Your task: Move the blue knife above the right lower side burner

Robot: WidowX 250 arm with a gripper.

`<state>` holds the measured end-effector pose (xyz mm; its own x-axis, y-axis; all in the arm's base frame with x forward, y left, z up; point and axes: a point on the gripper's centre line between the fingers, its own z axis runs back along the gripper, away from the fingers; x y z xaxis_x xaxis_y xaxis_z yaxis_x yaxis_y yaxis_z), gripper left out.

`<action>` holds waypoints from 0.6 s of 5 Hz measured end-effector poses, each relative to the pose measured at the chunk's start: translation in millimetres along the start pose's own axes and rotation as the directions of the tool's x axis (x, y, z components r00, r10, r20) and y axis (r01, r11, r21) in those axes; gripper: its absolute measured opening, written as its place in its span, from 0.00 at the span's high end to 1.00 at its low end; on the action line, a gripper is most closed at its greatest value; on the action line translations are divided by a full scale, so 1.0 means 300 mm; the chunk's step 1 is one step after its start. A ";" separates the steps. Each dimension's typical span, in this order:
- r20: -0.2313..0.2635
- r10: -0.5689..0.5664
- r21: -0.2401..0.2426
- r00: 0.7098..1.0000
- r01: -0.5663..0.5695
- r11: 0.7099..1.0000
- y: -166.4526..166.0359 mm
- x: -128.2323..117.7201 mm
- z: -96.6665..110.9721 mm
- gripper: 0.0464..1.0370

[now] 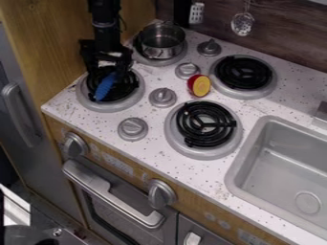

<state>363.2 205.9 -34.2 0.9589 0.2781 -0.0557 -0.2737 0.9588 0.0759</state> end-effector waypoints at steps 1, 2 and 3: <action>-0.014 0.006 -0.002 1.000 -0.006 1.000 -0.001 -0.001 -0.014 0.04; -0.022 0.007 0.002 1.000 -0.007 1.000 0.002 0.004 -0.030 0.07; -0.016 -0.001 0.002 1.000 0.001 1.000 -0.013 0.011 -0.032 0.33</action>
<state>366.8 203.5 -44.1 0.9579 0.2778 -0.0720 -0.2722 0.9591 0.0777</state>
